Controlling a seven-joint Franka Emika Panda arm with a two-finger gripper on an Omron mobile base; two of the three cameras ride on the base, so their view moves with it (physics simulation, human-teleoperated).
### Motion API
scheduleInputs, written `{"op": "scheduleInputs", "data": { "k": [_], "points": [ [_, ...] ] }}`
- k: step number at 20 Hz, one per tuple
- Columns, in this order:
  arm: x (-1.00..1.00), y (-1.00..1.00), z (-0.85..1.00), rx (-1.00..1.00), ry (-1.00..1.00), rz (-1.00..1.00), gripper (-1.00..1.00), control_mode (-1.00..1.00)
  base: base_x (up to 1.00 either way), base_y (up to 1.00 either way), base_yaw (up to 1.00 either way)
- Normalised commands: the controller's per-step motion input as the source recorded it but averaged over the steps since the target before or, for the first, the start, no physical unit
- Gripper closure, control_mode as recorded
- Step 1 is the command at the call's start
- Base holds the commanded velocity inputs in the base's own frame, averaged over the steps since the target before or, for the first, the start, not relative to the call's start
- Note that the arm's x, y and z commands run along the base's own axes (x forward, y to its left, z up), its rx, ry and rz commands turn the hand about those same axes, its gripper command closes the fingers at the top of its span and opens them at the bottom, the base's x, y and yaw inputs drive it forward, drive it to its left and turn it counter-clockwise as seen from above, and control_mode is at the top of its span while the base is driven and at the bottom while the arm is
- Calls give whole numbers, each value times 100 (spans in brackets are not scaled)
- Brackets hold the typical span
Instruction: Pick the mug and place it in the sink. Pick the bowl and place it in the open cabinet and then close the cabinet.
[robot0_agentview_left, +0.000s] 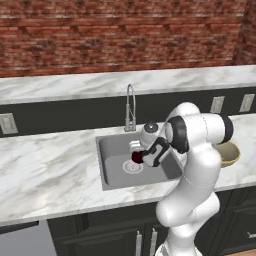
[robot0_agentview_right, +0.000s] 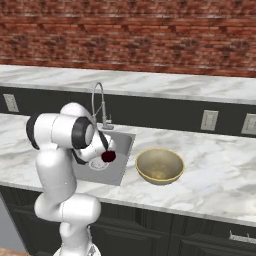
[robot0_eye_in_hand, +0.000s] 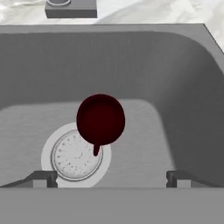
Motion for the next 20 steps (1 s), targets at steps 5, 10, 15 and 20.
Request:
{"op": "scheduleInputs", "data": {
  "k": [5, 10, 15, 20],
  "points": [
    [-40, 3, 68, -1, 0, 0, -100, -100, 0, 0, 0],
    [-35, 0, 68, 0, 0, 0, -100, -100, 0, 0, 0],
    [-13, -1, 92, -5, 2, 0, -100, -100, 0, 0, 0],
    [-1, 0, 100, -5, 16, 0, -100, -100, 0, 0, 0]
  ]
}}
